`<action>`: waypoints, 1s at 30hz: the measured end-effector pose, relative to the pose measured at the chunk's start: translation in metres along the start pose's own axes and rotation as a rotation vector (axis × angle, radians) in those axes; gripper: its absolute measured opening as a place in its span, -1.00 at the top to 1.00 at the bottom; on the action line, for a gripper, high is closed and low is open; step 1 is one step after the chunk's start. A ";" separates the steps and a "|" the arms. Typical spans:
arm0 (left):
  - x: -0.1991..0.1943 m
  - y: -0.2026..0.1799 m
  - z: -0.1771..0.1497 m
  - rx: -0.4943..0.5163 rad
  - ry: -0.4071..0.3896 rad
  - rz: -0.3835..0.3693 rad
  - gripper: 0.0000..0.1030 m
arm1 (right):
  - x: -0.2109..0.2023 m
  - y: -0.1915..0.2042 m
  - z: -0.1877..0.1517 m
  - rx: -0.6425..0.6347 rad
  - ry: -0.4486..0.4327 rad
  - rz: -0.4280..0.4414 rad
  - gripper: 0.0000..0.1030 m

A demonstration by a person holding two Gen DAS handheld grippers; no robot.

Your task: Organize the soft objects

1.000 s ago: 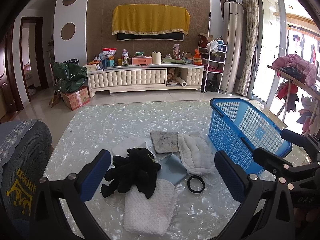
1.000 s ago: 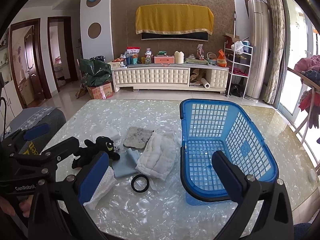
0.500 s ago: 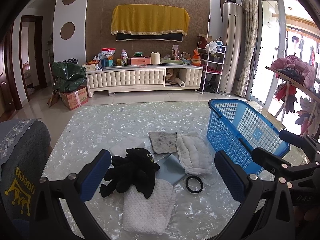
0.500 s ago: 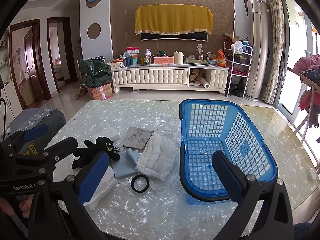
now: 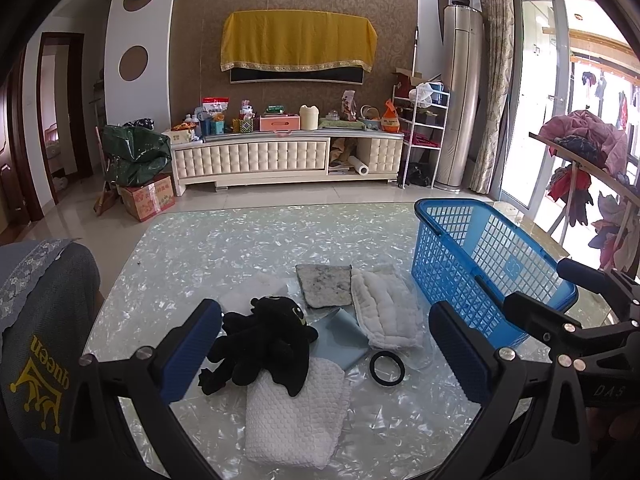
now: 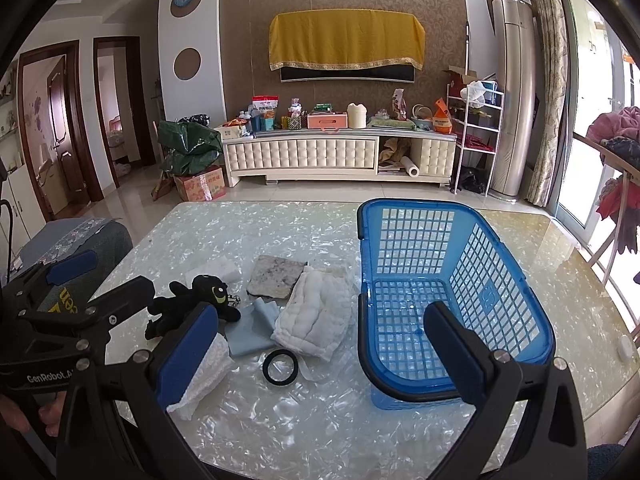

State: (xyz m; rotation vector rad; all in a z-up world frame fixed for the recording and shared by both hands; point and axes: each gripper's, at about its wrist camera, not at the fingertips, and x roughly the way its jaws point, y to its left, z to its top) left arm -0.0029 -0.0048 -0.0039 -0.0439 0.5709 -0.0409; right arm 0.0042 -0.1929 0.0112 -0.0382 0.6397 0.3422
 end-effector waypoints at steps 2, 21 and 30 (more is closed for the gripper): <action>0.000 0.000 0.000 0.000 0.000 0.000 -1.00 | 0.000 0.000 0.000 0.000 0.000 0.000 -1.00; 0.016 0.028 0.021 0.071 0.197 -0.095 -1.00 | 0.021 0.003 0.008 -0.026 0.186 0.042 -1.00; 0.047 0.067 0.011 0.147 0.376 -0.159 -1.00 | 0.054 0.036 0.026 -0.133 0.298 0.109 -1.00</action>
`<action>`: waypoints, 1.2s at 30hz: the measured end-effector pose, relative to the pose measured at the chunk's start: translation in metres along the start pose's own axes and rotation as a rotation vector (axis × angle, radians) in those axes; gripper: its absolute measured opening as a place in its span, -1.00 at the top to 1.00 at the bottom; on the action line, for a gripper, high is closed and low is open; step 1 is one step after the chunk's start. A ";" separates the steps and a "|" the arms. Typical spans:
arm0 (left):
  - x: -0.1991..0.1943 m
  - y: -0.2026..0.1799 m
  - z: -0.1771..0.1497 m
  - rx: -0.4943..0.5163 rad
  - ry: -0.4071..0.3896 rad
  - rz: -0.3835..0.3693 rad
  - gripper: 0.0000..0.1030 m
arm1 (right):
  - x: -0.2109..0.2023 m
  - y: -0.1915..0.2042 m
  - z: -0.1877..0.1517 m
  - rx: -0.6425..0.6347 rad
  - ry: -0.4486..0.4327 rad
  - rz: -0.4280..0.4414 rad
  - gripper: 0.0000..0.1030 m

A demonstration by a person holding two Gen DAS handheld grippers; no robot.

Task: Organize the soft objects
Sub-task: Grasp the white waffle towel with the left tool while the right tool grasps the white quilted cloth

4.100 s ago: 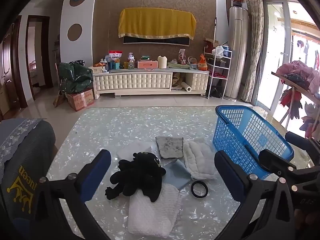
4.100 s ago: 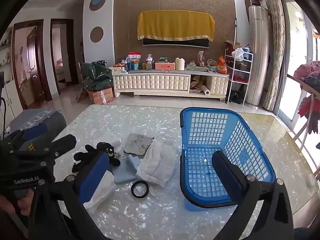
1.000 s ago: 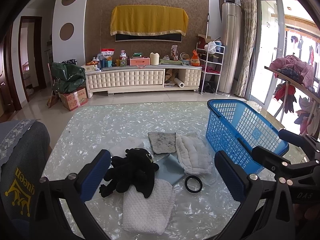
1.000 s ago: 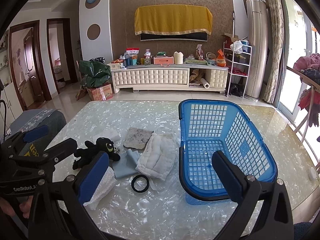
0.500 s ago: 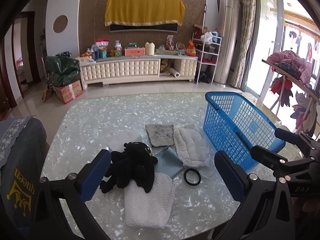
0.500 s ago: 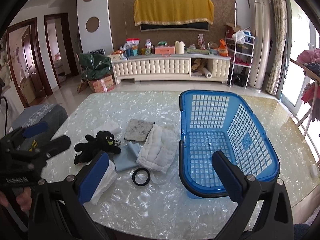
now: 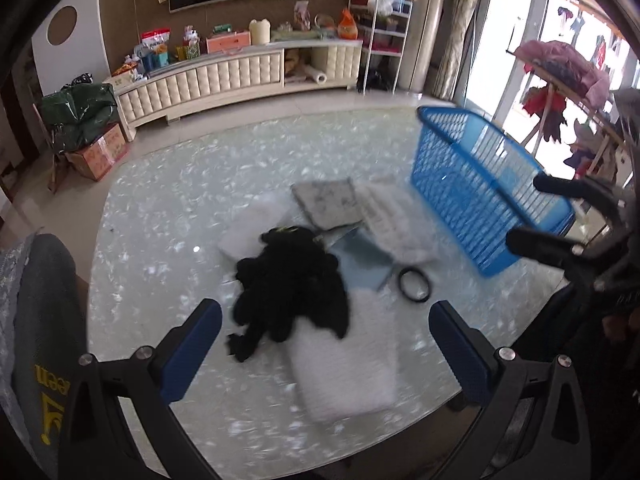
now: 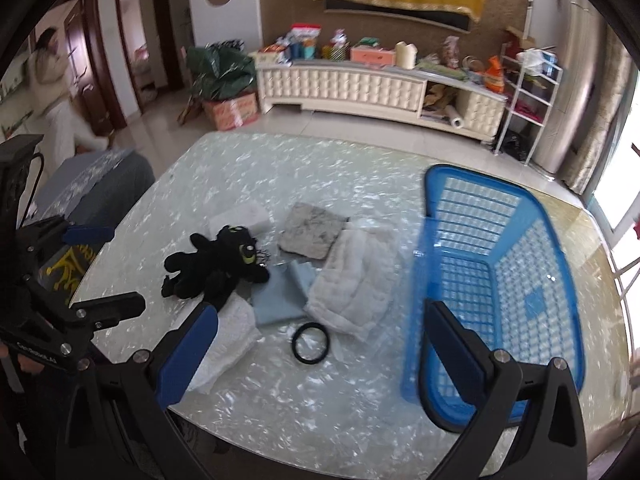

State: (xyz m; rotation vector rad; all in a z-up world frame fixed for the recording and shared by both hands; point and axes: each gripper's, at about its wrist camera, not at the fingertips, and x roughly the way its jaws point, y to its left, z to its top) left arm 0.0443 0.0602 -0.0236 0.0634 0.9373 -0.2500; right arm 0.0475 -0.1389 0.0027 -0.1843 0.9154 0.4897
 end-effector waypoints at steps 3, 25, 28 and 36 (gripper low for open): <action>0.005 0.013 0.000 -0.002 0.029 -0.025 -1.00 | 0.013 0.005 0.008 -0.011 0.041 0.016 -1.00; 0.082 0.029 -0.031 -0.107 0.287 -0.188 -0.85 | 0.097 0.028 0.028 -0.085 0.287 0.104 -0.82; 0.097 0.027 -0.041 -0.111 0.321 -0.184 -0.74 | 0.109 0.027 0.023 -0.111 0.316 0.082 -0.70; 0.122 0.017 -0.046 -0.101 0.363 -0.185 -0.60 | 0.130 0.012 0.015 -0.107 0.352 0.045 -0.50</action>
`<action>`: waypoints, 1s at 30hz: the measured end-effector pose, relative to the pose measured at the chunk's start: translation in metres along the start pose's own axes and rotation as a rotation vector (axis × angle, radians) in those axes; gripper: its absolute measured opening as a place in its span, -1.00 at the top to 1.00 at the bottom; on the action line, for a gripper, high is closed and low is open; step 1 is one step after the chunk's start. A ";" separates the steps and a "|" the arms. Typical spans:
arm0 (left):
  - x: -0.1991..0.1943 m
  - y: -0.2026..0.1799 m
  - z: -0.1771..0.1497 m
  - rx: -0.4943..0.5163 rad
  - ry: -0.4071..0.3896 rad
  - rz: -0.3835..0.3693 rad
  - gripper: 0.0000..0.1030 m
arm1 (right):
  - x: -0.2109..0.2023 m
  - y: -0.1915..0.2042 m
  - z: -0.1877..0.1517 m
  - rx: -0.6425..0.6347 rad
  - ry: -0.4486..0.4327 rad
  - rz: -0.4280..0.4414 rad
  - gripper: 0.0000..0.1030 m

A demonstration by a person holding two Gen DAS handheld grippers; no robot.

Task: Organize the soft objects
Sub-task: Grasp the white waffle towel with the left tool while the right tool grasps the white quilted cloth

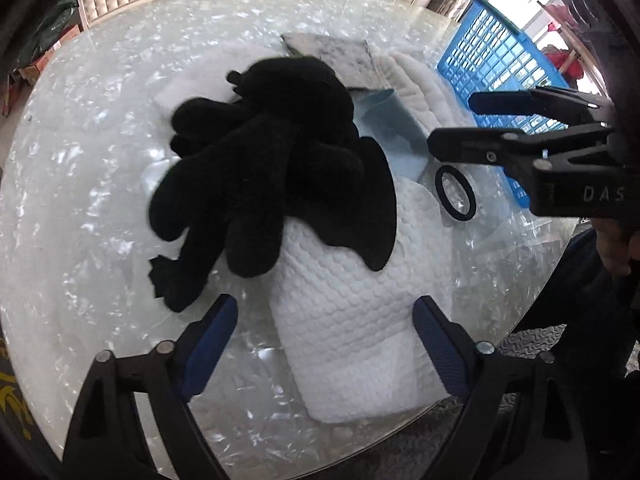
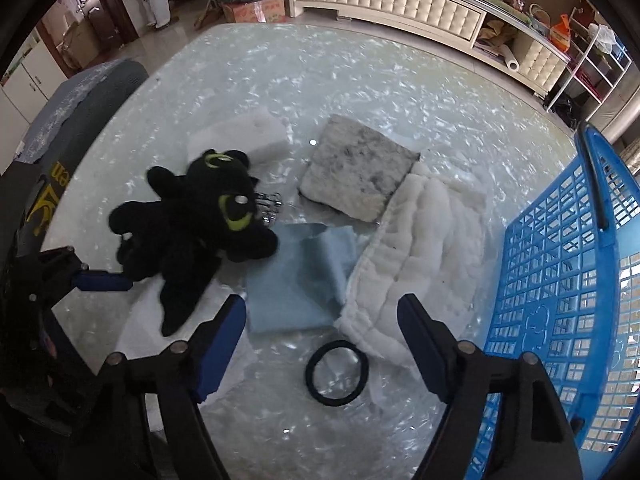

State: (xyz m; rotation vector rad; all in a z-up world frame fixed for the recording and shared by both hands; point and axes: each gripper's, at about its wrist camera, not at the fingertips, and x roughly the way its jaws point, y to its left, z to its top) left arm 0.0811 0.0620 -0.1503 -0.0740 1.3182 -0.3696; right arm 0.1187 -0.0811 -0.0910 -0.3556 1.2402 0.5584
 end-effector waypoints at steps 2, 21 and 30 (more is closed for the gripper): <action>0.007 -0.004 0.002 0.010 0.010 0.004 -0.58 | 0.003 -0.006 0.000 0.018 0.009 -0.016 -0.50; 0.007 -0.012 0.008 0.034 0.012 0.001 0.34 | 0.025 -0.055 0.016 0.207 0.050 -0.150 -0.46; -0.008 -0.003 0.006 0.026 -0.013 -0.047 0.66 | 0.051 -0.074 0.033 0.290 0.109 -0.134 -0.44</action>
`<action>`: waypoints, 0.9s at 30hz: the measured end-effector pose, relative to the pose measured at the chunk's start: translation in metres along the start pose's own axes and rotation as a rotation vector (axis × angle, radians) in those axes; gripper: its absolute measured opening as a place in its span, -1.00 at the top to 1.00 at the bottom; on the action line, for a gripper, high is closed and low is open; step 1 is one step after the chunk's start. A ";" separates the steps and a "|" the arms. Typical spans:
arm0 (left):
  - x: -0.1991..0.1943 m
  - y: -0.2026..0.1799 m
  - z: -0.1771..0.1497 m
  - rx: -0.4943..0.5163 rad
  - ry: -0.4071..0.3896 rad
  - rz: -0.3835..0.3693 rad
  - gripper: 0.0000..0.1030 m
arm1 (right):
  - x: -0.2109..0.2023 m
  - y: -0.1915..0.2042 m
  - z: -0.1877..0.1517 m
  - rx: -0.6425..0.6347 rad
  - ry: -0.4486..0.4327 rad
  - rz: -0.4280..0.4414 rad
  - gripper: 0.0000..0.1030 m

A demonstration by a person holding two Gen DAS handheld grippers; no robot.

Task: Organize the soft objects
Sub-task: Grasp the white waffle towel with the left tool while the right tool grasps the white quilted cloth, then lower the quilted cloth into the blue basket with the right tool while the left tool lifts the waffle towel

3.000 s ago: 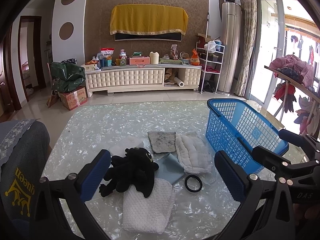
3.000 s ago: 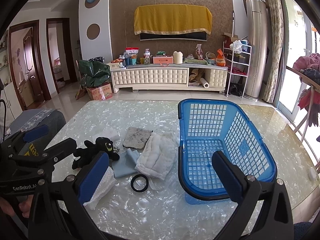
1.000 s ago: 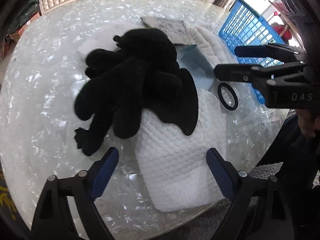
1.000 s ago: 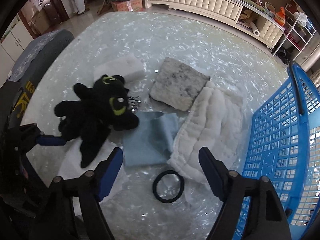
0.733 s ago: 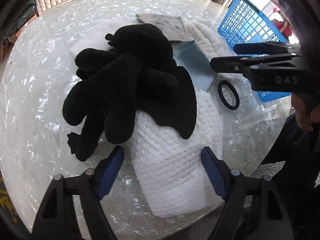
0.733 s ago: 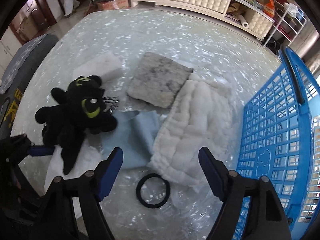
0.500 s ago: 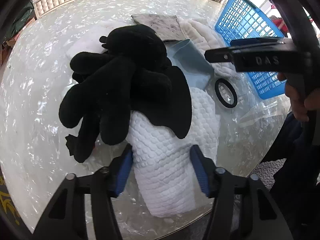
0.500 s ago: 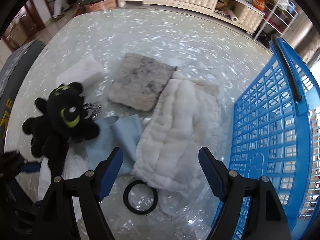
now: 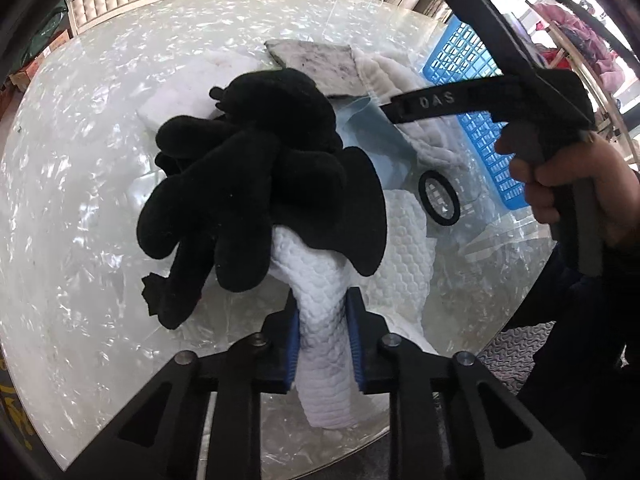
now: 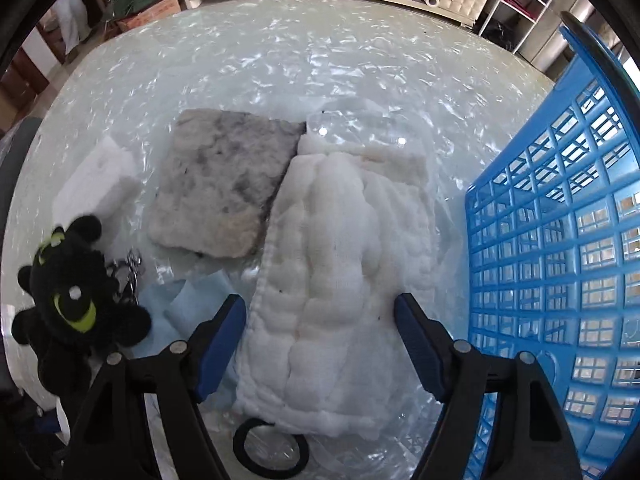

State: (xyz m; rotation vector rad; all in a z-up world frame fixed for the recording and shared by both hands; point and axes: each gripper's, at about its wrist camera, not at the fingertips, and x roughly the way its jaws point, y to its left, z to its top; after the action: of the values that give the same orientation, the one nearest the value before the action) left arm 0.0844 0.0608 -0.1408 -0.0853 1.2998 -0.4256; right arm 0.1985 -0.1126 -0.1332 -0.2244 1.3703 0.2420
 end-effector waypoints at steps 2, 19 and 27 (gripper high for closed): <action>-0.004 0.000 0.000 0.009 -0.002 -0.013 0.69 | 0.000 -0.001 0.004 -0.001 -0.001 0.007 -0.38; -0.051 -0.007 0.005 0.047 -0.108 -0.048 0.73 | -0.041 -0.010 -0.009 0.000 -0.088 0.029 0.52; -0.072 -0.020 0.014 0.057 -0.161 -0.035 0.73 | -0.096 -0.008 -0.036 -0.059 -0.151 0.046 0.52</action>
State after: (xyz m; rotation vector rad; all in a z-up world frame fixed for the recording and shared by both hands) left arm 0.0779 0.0655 -0.0655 -0.0928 1.1286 -0.4752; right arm 0.1495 -0.1347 -0.0451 -0.2198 1.2204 0.3318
